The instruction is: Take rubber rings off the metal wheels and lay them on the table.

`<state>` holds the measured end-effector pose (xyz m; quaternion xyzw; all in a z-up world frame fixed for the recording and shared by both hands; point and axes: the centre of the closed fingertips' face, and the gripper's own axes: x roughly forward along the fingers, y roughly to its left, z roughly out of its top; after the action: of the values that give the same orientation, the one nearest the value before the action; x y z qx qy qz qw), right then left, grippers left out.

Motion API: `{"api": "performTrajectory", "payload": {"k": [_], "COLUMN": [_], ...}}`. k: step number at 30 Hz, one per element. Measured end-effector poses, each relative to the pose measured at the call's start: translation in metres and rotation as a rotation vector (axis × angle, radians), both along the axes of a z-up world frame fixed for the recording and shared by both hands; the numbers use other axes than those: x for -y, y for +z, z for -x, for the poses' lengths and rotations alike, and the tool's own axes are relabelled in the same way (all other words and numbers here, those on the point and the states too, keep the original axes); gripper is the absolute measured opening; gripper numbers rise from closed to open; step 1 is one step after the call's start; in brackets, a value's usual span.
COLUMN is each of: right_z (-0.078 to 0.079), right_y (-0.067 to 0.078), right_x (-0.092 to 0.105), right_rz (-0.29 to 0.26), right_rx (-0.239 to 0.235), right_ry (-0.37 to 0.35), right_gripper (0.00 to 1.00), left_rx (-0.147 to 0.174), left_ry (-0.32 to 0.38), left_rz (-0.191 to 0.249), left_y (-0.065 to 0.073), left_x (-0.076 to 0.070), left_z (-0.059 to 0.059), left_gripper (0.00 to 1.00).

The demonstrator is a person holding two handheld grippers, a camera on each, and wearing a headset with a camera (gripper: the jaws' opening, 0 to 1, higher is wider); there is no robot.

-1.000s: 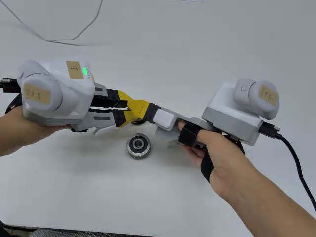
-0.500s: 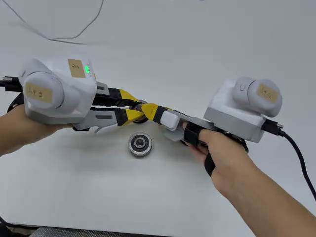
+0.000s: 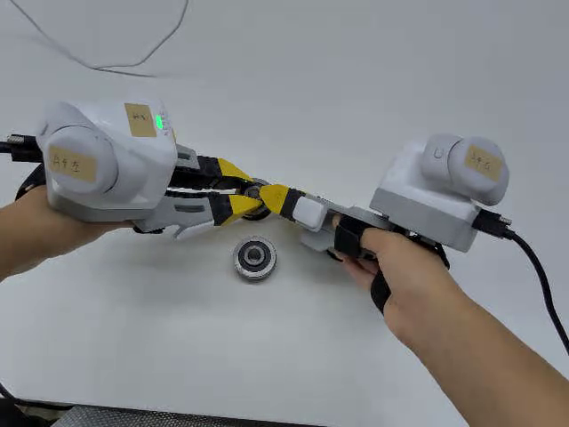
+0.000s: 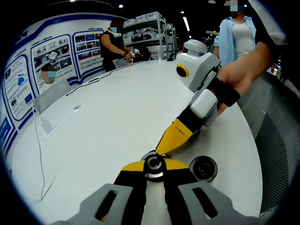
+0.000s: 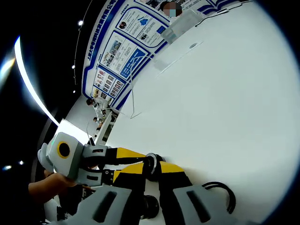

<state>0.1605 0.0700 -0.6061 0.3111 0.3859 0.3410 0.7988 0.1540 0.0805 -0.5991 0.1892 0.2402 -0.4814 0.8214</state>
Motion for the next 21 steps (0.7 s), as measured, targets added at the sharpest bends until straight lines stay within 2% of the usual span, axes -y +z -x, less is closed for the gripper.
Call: {"api": "performTrajectory", "payload": {"k": [7,12,21], "right_z": [0.0007,0.0011,0.0024], "right_y": [-0.0023,-0.0019,-0.0008], "right_x": [0.003,0.0031,0.0041], "right_rz": [0.01,0.006,-0.004], "right_rx": [-0.023,-0.041,-0.104], "right_ry": [-0.008,-0.014,-0.05], "right_gripper": [0.04,0.04,0.02], "left_rx": [0.001,0.001,0.003], "left_ry": [-0.001,-0.001,-0.003], "left_rz": [-0.002,-0.001,-0.003], "left_y": [-0.0001,0.0,0.0003], "left_x": [-0.0001,-0.0001,0.0003], "left_z": [-0.0001,-0.0002,0.0], "left_gripper": [0.13,0.13,0.13]}}
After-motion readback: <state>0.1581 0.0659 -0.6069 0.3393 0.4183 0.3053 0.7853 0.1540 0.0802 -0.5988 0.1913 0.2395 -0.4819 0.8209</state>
